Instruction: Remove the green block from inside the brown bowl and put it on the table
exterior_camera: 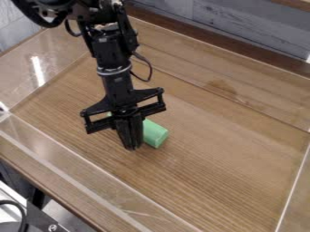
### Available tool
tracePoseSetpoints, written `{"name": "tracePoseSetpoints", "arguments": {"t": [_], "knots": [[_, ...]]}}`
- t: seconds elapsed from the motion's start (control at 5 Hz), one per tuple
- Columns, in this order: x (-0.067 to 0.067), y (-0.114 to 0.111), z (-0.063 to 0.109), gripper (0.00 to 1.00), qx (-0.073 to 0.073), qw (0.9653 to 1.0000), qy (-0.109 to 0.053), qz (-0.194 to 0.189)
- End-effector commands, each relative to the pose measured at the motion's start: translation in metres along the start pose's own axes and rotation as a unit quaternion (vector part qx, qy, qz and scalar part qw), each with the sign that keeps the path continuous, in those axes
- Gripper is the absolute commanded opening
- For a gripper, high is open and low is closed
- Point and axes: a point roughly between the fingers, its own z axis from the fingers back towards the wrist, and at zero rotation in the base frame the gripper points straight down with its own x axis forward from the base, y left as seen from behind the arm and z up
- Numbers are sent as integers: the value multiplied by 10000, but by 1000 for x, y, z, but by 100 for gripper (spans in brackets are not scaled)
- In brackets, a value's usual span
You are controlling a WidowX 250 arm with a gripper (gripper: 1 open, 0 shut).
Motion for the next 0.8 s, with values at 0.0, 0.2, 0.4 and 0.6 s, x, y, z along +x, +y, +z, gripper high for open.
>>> {"name": "tracePoseSetpoints", "arguments": {"t": [0.0,0.2,0.4,0.6], "knots": [[5,-4,9,0,-97,9999,-116,-53],[5,-3,9,0,-75,9999,-77,-96],[5,-3,9,0,-54,9999,-39,-138],[5,-3,9,0,-37,9998,-1,-177]]}}
